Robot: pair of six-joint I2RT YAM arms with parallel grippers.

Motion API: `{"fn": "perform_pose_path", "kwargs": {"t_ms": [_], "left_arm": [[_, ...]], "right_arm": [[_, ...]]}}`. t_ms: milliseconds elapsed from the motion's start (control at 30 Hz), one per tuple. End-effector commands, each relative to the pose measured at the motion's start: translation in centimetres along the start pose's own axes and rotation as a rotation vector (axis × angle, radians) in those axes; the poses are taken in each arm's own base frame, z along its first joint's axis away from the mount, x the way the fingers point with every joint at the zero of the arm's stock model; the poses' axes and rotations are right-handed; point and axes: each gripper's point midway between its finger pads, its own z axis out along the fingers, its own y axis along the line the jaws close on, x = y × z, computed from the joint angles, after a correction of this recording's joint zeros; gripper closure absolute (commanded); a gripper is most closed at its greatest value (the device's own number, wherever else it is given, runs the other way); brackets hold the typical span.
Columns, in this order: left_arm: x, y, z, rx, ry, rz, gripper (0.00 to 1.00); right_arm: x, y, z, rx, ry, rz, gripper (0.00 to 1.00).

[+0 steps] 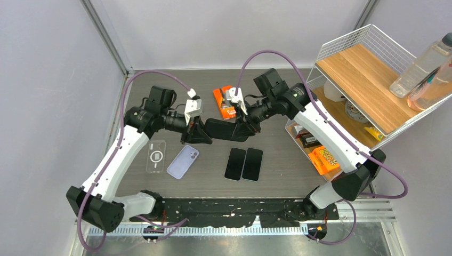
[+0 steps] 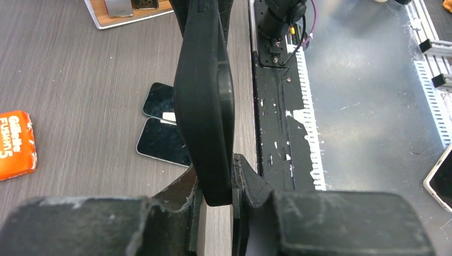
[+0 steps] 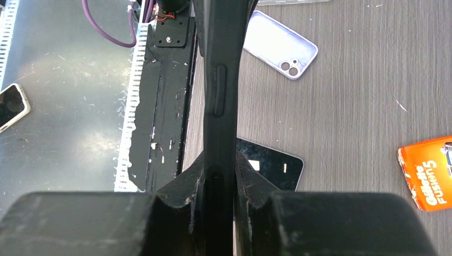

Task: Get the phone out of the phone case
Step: Remove the phone case from the phone.

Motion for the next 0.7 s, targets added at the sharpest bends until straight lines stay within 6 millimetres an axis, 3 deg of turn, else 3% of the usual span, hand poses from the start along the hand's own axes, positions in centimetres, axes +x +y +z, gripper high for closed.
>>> {"fn": "perform_pose_path", "kwargs": {"t_ms": [0,67,667], "left_arm": [[-1.2,0.3,0.3,0.015,-0.035,0.116,0.95],[-1.3,0.3,0.3,0.018,-0.037,0.157,1.00],[-1.7,-2.7,-0.7,0.211,0.070,0.660,1.00]], "right_arm": [[-2.5,1.0,-1.0,-0.024,-0.091,-0.055,0.95],[-2.4,1.3,-1.0,-0.037,-0.091,-0.054,0.95],[-0.8,3.5,0.7,-0.179,-0.071,-0.024,0.95]]}}
